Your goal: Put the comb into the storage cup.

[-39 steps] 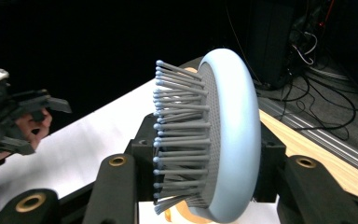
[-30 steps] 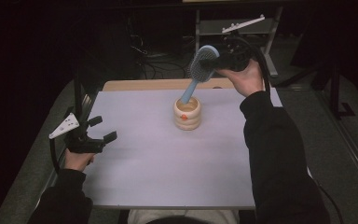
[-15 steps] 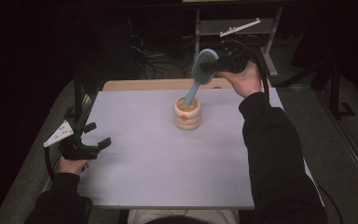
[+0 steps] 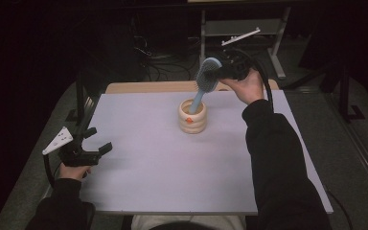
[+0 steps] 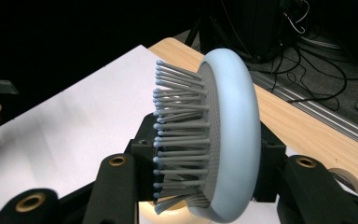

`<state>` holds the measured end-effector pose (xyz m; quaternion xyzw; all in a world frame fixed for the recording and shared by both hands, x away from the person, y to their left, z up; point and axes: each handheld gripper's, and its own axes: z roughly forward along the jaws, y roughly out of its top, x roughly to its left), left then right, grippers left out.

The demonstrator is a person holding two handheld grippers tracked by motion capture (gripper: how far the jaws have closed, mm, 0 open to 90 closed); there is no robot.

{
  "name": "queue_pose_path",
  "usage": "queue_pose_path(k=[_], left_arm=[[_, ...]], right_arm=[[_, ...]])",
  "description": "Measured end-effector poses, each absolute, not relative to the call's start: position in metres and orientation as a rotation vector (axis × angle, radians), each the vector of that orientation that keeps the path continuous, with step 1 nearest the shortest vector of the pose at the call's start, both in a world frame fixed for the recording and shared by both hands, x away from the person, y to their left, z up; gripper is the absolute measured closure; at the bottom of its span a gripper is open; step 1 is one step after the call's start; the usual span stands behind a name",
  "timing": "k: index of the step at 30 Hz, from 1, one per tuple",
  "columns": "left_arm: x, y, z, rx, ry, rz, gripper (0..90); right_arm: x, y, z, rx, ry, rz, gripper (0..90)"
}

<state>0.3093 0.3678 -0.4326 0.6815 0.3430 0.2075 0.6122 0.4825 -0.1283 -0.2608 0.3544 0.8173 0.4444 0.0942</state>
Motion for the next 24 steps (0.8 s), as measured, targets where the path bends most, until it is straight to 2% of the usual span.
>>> queue_pose_path(k=[24], left_arm=[[0.310,0.371,-0.436,1.555,0.815,0.491,0.0]], right_arm=[[0.495,-0.121,-0.302,1.120,2.485,1.307,53.5]])
